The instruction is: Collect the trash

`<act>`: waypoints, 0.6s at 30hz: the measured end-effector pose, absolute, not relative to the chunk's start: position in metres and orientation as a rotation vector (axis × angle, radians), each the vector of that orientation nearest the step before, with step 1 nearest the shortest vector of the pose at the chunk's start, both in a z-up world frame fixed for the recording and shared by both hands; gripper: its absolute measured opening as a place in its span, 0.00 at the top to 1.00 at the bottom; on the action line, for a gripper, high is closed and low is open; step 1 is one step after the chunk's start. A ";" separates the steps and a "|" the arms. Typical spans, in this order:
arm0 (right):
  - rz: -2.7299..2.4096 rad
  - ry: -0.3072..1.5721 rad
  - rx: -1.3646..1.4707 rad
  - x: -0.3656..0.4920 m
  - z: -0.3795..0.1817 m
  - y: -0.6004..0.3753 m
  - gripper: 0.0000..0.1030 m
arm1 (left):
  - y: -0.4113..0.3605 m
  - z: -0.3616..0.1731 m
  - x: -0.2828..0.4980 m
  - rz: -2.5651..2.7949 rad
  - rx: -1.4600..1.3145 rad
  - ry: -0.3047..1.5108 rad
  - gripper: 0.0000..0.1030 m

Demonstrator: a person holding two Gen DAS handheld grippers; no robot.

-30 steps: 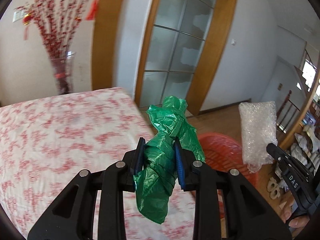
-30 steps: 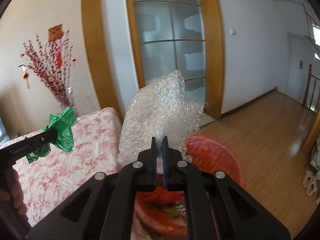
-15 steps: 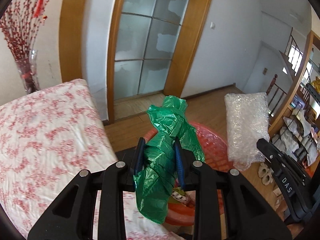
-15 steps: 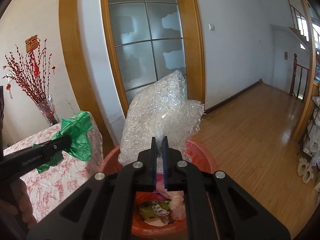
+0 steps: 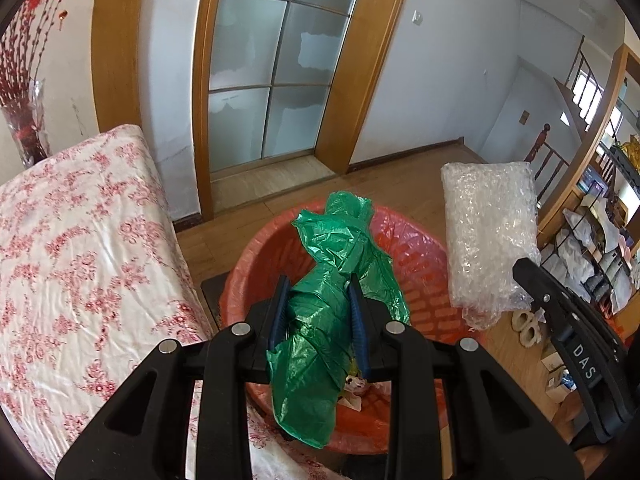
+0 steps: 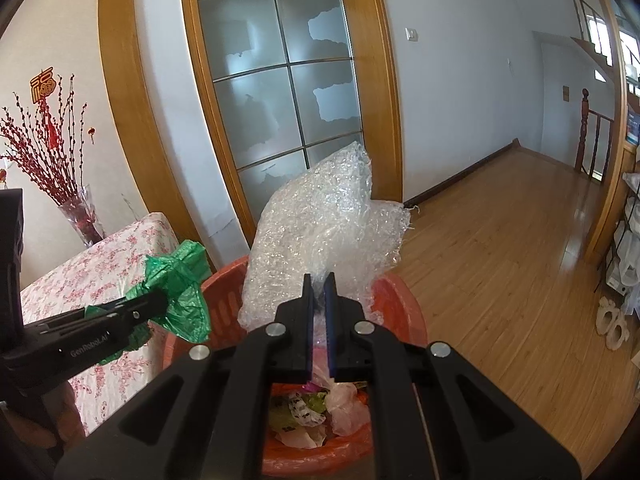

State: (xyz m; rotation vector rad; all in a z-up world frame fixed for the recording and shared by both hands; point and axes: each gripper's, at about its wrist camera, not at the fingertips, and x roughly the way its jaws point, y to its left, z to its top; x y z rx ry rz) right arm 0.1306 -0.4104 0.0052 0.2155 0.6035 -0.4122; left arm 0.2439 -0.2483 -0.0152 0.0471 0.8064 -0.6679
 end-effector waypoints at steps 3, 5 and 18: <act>-0.406 0.611 0.232 0.132 0.002 -0.414 0.93 | -0.250 -0.020 0.247 -0.665 0.044 0.823 0.71; -0.400 0.615 0.245 0.133 0.001 -0.415 0.89 | -0.250 -0.023 0.248 -0.663 0.045 0.831 0.62; -0.430 0.579 0.239 0.114 0.014 -0.413 0.50 | -0.213 -0.010 0.244 -0.556 0.034 0.780 0.39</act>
